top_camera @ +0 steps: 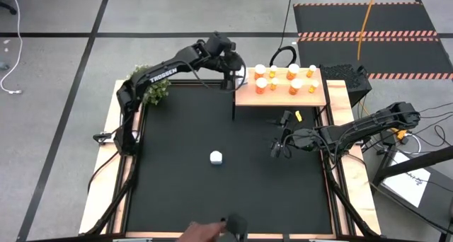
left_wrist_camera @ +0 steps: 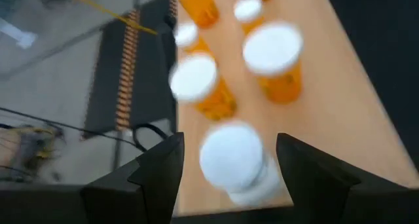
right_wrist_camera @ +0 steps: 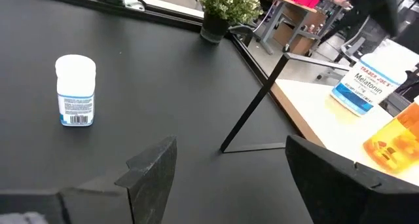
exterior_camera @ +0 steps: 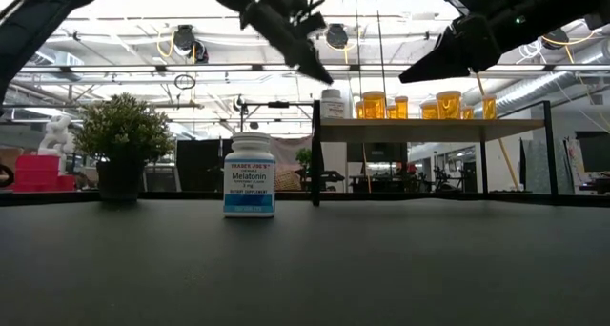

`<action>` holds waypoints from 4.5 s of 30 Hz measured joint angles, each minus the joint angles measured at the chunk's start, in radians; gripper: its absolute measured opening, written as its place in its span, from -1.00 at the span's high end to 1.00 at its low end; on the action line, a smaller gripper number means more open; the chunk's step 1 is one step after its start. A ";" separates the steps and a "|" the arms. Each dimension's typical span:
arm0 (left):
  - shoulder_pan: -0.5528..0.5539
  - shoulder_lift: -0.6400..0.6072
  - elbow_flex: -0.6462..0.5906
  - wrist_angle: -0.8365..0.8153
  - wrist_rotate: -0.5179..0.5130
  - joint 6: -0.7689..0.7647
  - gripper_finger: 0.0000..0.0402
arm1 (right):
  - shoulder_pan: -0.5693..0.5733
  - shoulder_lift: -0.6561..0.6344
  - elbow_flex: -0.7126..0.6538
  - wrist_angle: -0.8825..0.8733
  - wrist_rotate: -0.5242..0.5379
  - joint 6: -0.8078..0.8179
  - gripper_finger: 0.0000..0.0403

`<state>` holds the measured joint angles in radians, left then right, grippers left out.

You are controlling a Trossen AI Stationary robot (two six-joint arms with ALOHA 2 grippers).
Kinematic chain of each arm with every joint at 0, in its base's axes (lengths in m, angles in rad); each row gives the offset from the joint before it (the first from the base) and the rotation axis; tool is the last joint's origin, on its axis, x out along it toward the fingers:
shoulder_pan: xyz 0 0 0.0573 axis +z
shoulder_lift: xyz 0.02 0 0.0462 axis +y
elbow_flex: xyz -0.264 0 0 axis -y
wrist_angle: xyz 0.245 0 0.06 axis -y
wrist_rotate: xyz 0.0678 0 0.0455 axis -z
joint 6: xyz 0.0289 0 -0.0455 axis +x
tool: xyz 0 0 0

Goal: Pick and place medicine bottles onto shelf by color
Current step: Put the right large white pill bottle on the shelf, then put the large white pill bottle on the shelf

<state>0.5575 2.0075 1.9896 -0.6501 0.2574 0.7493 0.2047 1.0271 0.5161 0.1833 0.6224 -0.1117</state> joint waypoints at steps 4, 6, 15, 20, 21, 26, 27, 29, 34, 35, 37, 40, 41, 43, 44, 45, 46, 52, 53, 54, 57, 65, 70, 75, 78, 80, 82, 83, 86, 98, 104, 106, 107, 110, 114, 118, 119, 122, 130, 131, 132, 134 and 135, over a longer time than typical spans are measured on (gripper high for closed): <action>-0.065 -0.054 0.000 -0.018 -0.087 -0.027 -0.21 | 0.000 0.000 0.000 -0.003 -0.001 0.012 -0.38; -0.103 -0.078 0.000 -0.057 -0.136 -0.038 -0.21 | 0.001 0.000 0.000 -0.012 -0.010 0.024 -0.38; -0.299 -0.212 0.000 -0.358 -0.402 -0.299 -0.21 | 0.022 0.000 0.000 -0.030 -0.053 0.098 -0.38; -0.435 -0.262 -0.041 -0.460 -0.433 -0.458 -0.21 | 0.053 0.000 0.000 -0.049 -0.060 0.157 -0.38; -0.466 -0.278 -0.073 -0.454 -0.453 -0.481 -0.21 | 0.060 0.000 0.000 -0.049 -0.073 0.169 -0.38; -0.598 -0.332 -0.296 -0.377 -0.587 -0.613 -0.21 | 0.097 0.000 0.000 -0.047 -0.130 0.246 -0.38; -0.619 -0.341 -0.343 -0.350 -0.603 -0.650 -0.21 | 0.105 0.000 0.000 -0.048 -0.130 0.264 -0.38; -0.662 -0.363 -0.435 -0.263 -0.612 -0.726 -0.21 | 0.121 0.000 0.000 -0.055 -0.129 0.298 -0.38; -0.754 -0.372 -0.624 -0.057 -0.742 -0.783 -0.21 | 0.147 0.020 0.000 -0.034 -0.094 0.363 -0.38; -0.762 -0.372 -0.646 -0.007 -0.806 -0.769 -0.21 | 0.150 0.027 0.000 -0.026 -0.078 0.365 -0.38; -0.746 -0.375 -0.674 0.112 -0.852 -0.703 -0.21 | 0.151 0.043 0.000 -0.020 -0.069 0.366 -0.38; -0.672 -0.374 -0.687 0.250 -0.731 -0.582 -0.18 | 0.151 0.062 0.000 -0.013 -0.069 0.366 -0.38; -0.639 -0.373 -0.687 0.295 -0.679 -0.544 -0.15 | 0.151 0.067 0.000 -0.009 -0.069 0.366 -0.38; -0.561 -0.374 -0.687 0.378 -0.599 -0.470 -0.06 | 0.151 0.072 0.000 -0.009 -0.069 0.365 -0.38; -0.520 -0.374 -0.686 0.413 -0.561 -0.444 -0.01 | 0.151 0.072 0.000 -0.009 -0.069 0.363 -0.38; -0.478 -0.374 -0.683 0.437 -0.515 -0.422 0.05 | 0.151 0.072 0.000 -0.009 -0.069 0.361 -0.38; -0.434 -0.374 -0.681 0.463 -0.463 -0.414 0.11 | 0.151 0.072 0.000 -0.008 -0.068 0.357 -0.38; -0.216 -0.312 -0.676 0.639 -0.187 -0.452 0.45 | 0.149 0.072 0.000 -0.008 0.017 0.303 -0.38; -0.193 -0.292 -0.676 0.658 -0.171 -0.463 0.50 | 0.147 0.072 0.000 -0.007 0.038 0.289 -0.38; -0.174 -0.273 -0.673 0.656 -0.156 -0.468 0.54 | 0.144 0.072 0.000 -0.003 0.054 0.273 -0.38; -0.138 -0.210 -0.642 0.630 -0.135 -0.473 0.66 | 0.126 0.072 0.000 0.026 0.060 0.228 -0.38; -0.120 -0.162 -0.577 0.613 -0.158 -0.417 0.82 | 0.071 0.072 0.000 0.037 0.058 0.154 -0.38; -0.094 -0.172 -0.514 0.492 -0.183 -0.404 0.82 | 0.046 0.072 0.000 0.037 0.058 0.124 -0.38; -0.061 -0.172 -0.510 0.463 -0.178 -0.401 0.82 | 0.024 0.072 0.000 0.037 0.057 0.114 -0.38; -0.046 -0.171 -0.510 0.465 -0.171 -0.391 0.82 | 0.019 0.072 0.000 0.037 0.056 0.114 -0.38; -0.041 -0.171 -0.510 0.470 -0.171 -0.384 0.82 | 0.018 0.072 0.000 0.037 0.055 0.114 -0.38; -0.039 -0.171 -0.510 0.479 -0.171 -0.379 0.82 | 0.018 0.072 0.000 0.037 0.055 0.114 -0.38; -0.039 -0.172 -0.510 0.482 -0.171 -0.377 0.81 | 0.018 0.072 0.000 0.037 0.055 0.113 -0.38; -0.040 -0.171 -0.510 0.482 -0.170 -0.373 0.81 | 0.018 0.072 0.000 0.037 0.055 0.111 -0.38; -0.076 -0.154 -0.509 0.489 -0.104 -0.337 0.81 | 0.018 0.072 0.000 0.037 0.054 0.110 -0.38; -0.057 -0.131 -0.509 0.548 -0.122 -0.333 0.81 | 0.018 0.072 0.000 0.037 0.054 0.108 -0.38; -0.047 -0.121 -0.509 0.567 -0.124 -0.332 0.81 | 0.018 0.072 0.000 0.037 0.054 0.107 -0.38; -0.043 -0.113 -0.509 0.577 -0.123 -0.333 0.81 | 0.018 0.072 0.000 0.037 0.054 0.107 -0.38; -0.027 -0.110 -0.510 0.577 -0.108 -0.333 0.81 | 0.018 0.072 0.000 0.037 0.054 0.107 -0.38; -0.015 -0.112 -0.510 0.585 -0.100 -0.336 0.81 | 0.018 0.072 0.000 0.036 0.054 0.106 -0.38; -0.013 -0.112 -0.510 0.597 -0.052 -0.341 0.81 | 0.018 0.072 0.000 0.036 0.054 0.103 -0.38; -0.015 -0.112 -0.510 0.597 -0.039 -0.344 0.81 | 0.018 0.072 0.000 0.036 0.054 0.103 -0.38; -0.029 -0.112 -0.510 0.600 -0.028 -0.342 0.81 | 0.018 0.072 0.000 0.036 0.054 0.103 -0.38; -0.065 -0.172 -0.511 0.503 -0.060 -0.353 0.81 | 0.019 0.072 0.000 0.034 0.054 0.103 -0.38; -0.077 -0.200 -0.511 0.460 -0.060 -0.362 0.81 | 0.019 0.072 0.000 0.032 0.054 0.103 -0.38; -0.093 -0.227 -0.511 0.416 -0.059 -0.367 0.81 | 0.019 0.071 0.000 0.032 0.054 0.103 -0.38; -0.131 -0.274 -0.508 0.329 -0.058 -0.370 0.81 | 0.019 0.071 0.000 0.032 0.054 0.098 -0.38; -0.151 -0.296 -0.514 0.279 -0.057 -0.374 0.81 | 0.019 0.072 0.000 0.032 0.053 0.093 -0.38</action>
<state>0.4063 1.7112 1.4757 -0.3714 0.2001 0.3751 0.2241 1.0987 0.5158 0.2156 0.6758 -0.0189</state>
